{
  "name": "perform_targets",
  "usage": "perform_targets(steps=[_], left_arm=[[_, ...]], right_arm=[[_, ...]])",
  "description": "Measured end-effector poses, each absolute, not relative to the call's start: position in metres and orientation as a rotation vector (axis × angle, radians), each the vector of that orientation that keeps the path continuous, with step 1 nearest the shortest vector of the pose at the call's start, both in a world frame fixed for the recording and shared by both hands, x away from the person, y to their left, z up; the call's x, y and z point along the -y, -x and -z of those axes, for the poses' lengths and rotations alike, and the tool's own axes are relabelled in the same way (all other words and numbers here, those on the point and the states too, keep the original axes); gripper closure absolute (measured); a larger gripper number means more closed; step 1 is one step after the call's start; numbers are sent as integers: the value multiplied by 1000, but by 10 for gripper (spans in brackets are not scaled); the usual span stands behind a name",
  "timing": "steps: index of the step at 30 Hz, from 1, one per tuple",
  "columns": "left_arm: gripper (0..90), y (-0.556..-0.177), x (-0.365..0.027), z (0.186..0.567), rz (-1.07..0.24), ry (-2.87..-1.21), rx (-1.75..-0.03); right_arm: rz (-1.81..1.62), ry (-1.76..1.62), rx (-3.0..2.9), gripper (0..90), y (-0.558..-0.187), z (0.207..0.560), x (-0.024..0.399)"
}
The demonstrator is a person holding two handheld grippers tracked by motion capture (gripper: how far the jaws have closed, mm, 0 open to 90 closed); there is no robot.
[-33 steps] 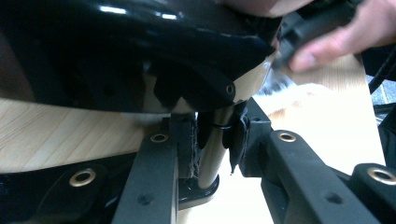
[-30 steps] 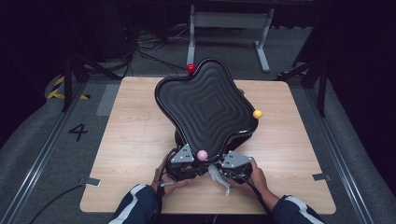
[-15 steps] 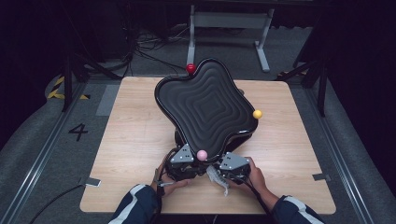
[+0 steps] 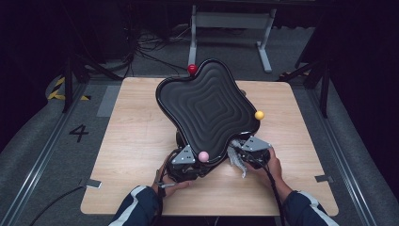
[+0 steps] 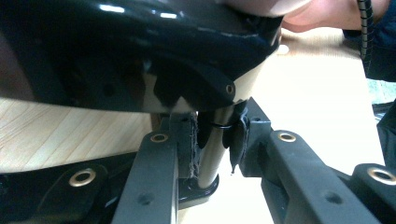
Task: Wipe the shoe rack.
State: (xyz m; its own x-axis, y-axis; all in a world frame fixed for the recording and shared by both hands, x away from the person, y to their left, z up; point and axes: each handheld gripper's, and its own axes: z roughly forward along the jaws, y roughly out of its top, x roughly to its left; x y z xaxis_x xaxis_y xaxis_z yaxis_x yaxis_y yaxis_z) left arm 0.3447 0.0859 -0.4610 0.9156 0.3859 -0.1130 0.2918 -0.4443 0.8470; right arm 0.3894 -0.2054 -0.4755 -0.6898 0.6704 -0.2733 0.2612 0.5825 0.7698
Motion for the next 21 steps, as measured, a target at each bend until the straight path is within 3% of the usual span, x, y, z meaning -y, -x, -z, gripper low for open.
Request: perform_targets(steps=[12,21], left_arm=[[731,-345,-86,461,-116,-2066,-486],[731,-344,-86,461,-117,-2065,-491]], right_arm=[[-918,-879,-2198,803,-411,478,241],[-924,-881,-2192,802,-410,480,240]])
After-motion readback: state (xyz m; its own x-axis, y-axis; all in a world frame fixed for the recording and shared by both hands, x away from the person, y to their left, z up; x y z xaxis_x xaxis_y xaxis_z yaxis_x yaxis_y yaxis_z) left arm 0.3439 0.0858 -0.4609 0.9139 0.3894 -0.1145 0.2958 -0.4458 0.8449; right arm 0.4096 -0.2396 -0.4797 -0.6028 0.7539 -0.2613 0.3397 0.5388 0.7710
